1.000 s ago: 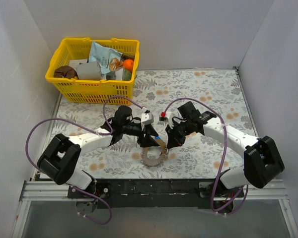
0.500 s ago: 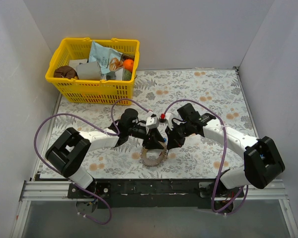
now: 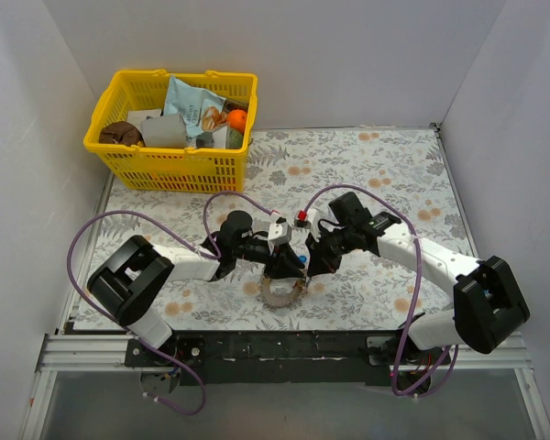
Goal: Put the keys on the keyring
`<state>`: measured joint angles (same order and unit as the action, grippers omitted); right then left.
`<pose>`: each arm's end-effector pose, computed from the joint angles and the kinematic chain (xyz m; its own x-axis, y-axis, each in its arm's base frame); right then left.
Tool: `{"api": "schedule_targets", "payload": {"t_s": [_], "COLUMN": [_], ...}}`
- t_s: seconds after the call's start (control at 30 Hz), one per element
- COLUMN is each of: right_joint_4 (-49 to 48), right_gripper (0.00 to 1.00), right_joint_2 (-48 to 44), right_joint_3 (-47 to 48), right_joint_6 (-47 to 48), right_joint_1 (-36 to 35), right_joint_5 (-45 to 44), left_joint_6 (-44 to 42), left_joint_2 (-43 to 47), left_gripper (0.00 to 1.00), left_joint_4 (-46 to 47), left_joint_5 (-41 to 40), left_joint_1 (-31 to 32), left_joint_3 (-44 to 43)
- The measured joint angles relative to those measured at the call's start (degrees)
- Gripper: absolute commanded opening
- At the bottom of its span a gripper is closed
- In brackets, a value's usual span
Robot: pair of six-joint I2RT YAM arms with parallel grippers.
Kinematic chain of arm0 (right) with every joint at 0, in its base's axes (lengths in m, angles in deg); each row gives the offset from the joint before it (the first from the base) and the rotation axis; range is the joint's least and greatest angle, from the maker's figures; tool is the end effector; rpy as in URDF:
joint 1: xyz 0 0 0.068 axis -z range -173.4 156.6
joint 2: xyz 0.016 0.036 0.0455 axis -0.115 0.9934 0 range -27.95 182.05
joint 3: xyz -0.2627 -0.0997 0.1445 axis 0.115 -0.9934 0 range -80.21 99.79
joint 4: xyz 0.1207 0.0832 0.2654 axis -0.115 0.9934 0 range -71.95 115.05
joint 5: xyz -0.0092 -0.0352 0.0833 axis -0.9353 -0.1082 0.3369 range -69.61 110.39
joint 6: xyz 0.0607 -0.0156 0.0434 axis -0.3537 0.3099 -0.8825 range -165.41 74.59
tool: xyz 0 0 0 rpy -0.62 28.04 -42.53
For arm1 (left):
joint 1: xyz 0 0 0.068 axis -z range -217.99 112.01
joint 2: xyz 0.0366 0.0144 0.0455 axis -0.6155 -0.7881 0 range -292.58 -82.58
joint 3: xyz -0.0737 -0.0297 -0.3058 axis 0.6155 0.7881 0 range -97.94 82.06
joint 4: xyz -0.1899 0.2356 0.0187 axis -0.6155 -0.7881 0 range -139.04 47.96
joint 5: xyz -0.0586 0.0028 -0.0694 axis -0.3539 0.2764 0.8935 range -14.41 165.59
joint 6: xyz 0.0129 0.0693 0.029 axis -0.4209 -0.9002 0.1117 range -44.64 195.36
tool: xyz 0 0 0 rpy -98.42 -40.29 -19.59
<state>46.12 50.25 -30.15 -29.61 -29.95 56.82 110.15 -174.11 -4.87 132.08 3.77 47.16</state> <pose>0.2264 0.2156 0.2273 -0.4398 -0.5986 -0.6695 -0.8981 0.2980 0.3235 0.2184 -0.2670 0.1768 -0.7485 0.2460 -0.6158 0.6418 0.0348 -0.7661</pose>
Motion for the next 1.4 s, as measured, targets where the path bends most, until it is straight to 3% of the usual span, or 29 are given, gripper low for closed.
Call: {"api": "schedule_targets", "payload": {"t_s": [0.43,0.63,0.9,1.1,1.2,1.23,1.33,1.4], "right_joint_4": [-0.1,-0.1,-0.2,-0.3,-0.4,-0.5,-1.5,-2.9], "right_gripper": [0.01,0.01,0.01,0.01,0.14,0.25,0.44,0.51], "right_joint_2": [-1.2,-1.6,-1.7,-1.7,-1.7,-1.8,-2.4,-3.4], "right_joint_3": [-0.1,-0.1,-0.1,-0.3,-0.3,-0.3,-0.5,-0.5], "right_joint_6": [0.0,0.0,0.0,0.1,0.0,-0.2,-1.0,-1.6], "right_joint_1": [0.0,0.0,0.0,0.0,0.0,0.0,0.0,0.0], "right_joint_5": [0.2,0.2,0.2,0.2,0.2,0.2,0.2,0.2], "left_joint_6": [0.2,-0.1,-0.4,-0.5,-0.4,-0.2,0.9,2.1], "left_joint_2": [-0.2,-1.3,-2.4,-2.7,-2.7,-2.7,-2.7,-2.6], "left_gripper": [0.28,0.19,0.00,0.00,0.00,0.00,0.00,0.00], "left_joint_4": [2.0,1.6,0.5,-0.3,-0.3,-0.1,2.1,4.4], "left_joint_5": [-1.7,-1.9,-1.6,-1.2,-1.2,-1.2,-1.5,-1.8], "left_joint_1": [0.0,0.0,0.1,0.2,0.2,0.2,0.2,0.2], "left_joint_3": [0.2,0.2,-0.7,-1.2,-1.2,-1.2,-0.3,0.9]}}
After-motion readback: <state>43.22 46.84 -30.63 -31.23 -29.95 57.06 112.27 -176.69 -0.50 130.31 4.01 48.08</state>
